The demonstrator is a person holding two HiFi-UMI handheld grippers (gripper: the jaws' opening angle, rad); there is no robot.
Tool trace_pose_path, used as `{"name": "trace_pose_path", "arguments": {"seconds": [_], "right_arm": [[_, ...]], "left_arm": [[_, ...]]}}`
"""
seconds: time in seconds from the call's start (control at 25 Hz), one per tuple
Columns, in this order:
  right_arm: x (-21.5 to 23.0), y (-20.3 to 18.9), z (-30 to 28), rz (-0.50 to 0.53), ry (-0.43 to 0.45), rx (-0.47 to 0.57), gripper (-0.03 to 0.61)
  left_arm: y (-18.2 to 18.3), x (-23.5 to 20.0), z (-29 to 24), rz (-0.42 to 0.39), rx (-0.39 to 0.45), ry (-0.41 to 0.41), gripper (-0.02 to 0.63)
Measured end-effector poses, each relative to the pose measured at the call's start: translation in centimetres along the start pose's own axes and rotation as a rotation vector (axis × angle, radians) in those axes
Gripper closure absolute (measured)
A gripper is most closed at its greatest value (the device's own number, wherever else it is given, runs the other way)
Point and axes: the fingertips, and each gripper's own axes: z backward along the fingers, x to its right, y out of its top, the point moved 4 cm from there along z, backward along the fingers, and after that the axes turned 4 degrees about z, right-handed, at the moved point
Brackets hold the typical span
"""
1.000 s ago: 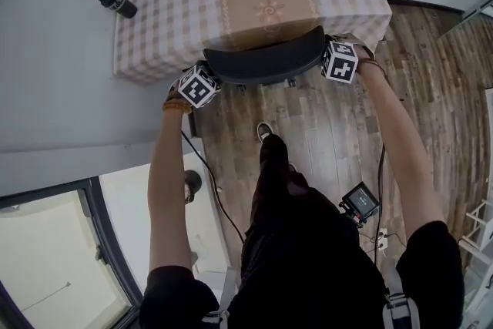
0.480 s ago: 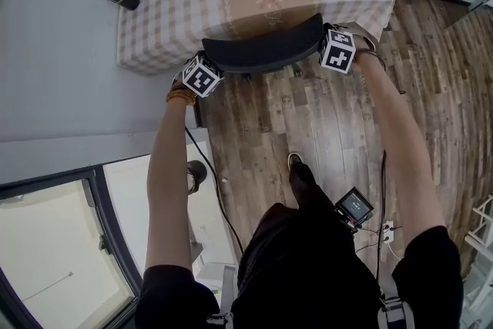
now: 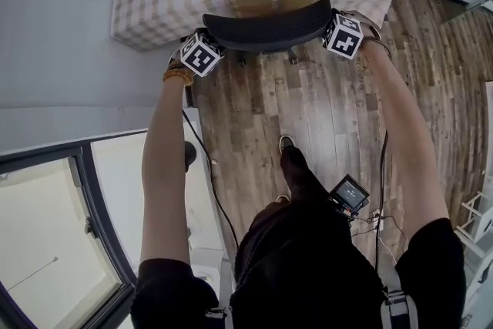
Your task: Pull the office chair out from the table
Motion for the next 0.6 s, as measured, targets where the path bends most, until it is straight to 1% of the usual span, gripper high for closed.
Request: {"name": "trace_pose_path", "arguments": {"seconds": [0.28, 0.6], "right_arm": [[-3.2, -0.3, 1.9, -0.008, -0.003, -0.005, 0.437], [-6.0, -0.8, 3.0, -0.013, -0.020, -0.008, 0.434]], "left_arm": [[-1.1, 3.2, 1.5, -0.006, -0.012, -0.011, 0.403], [-2.4, 6.1, 2.8, 0.006, -0.021, -0.011, 0.403]]}}
